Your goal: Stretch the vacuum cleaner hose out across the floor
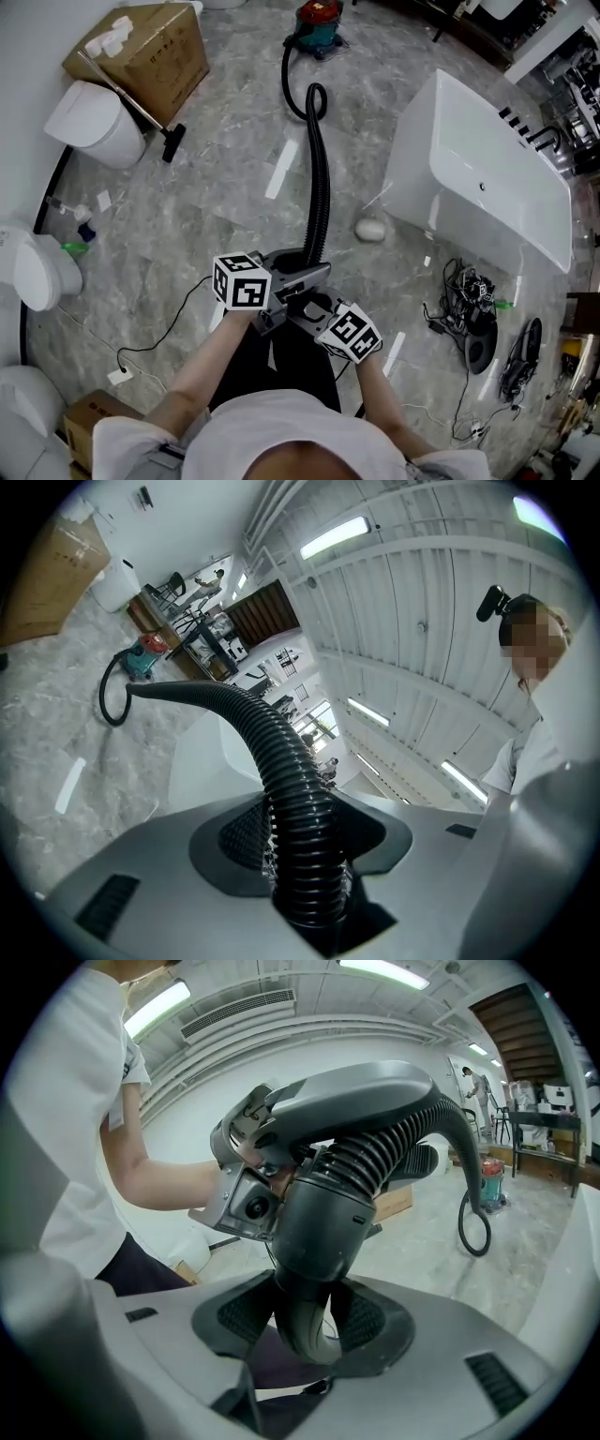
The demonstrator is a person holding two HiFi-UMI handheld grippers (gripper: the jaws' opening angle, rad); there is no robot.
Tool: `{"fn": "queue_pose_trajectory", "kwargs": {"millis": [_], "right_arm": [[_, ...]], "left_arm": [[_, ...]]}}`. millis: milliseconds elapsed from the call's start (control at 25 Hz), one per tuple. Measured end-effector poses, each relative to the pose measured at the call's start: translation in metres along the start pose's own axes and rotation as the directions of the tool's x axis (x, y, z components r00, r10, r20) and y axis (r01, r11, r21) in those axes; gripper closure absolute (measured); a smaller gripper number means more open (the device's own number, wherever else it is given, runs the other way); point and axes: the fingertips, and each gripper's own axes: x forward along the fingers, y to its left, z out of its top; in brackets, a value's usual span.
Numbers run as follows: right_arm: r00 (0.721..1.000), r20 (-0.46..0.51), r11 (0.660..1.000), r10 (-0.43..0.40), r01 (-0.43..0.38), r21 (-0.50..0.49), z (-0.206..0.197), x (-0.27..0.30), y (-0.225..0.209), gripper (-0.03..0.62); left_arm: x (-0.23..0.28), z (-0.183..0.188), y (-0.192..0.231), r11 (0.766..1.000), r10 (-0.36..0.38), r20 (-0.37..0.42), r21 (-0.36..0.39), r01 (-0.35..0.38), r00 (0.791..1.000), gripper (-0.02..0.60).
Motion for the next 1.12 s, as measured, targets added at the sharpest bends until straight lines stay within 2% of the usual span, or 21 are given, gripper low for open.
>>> {"fn": "queue_pose_trajectory", "kwargs": {"millis": [200,360,680,840,1000,1120], "right_arm": [[1.000,-0.001,0.999,0.021,-0.021,0.028,-0.013,0.003,0.040,0.405],[1.000,-0.004,1.000,0.014,-0.014,0.028,-0.024,0.019,0.075,0.405],[0.999,0.012,0.995,-0.034,0.033,0.099,-0.046,0.073,0.179,0.405],[0.999,0.029,0.990,-0.015,0.011,0.143,-0.053,0.104,0.237,0.405],[0.999,0.050,0.987,-0.002,-0.006,0.160,-0.054,0.116,0.272,0.403],[0.999,0.040,0.991,0.019,-0.024,0.135,-0.053,0.113,0.282,0.404]], "left_arm": [[-0.023,-0.029,-0.017,0.999,-0.010,-0.008,-0.035,0.010,1.000,0.387],[-0.051,-0.054,-0.027,0.999,-0.029,-0.026,-0.026,0.028,0.999,0.387],[-0.139,-0.126,-0.054,0.996,-0.086,-0.120,-0.033,0.082,0.989,0.387],[-0.190,-0.161,-0.066,0.995,-0.092,-0.148,-0.048,0.086,0.985,0.387],[-0.222,-0.175,-0.075,0.992,-0.107,-0.132,-0.086,0.096,0.985,0.388],[-0.228,-0.175,-0.081,0.991,-0.098,-0.098,-0.106,0.087,0.990,0.390]]}}
